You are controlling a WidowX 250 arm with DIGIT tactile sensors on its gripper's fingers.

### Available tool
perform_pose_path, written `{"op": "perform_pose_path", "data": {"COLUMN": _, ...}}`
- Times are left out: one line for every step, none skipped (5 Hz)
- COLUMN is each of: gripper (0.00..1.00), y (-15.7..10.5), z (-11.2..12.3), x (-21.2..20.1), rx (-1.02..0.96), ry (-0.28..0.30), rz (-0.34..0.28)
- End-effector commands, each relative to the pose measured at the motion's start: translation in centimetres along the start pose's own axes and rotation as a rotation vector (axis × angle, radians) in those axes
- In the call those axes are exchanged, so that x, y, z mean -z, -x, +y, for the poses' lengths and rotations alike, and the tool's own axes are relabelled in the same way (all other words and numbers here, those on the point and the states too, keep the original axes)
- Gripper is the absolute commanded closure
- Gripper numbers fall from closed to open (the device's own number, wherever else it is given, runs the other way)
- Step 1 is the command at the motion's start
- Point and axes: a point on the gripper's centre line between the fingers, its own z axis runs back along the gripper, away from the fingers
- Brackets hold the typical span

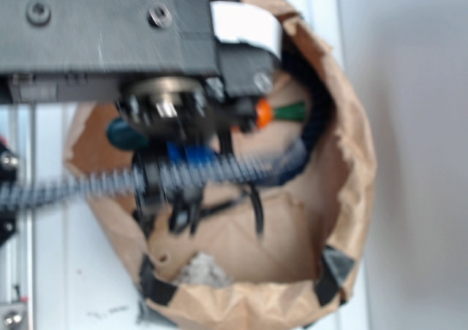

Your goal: Grab the plastic pickle.

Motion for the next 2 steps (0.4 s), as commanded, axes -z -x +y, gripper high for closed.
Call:
{"op": "perform_pose_path", "data": {"gripper": 1.0, "y": -0.81, "z": -0.71, "x": -3.5, "rx": -0.013, "ry": -0.005, "rz": -0.138}}
{"op": "perform_pose_path", "data": {"gripper": 1.0, "y": -0.79, "z": -0.69, "x": -3.51, "rx": -0.066, "ry": -0.031, "rz": -0.216}}
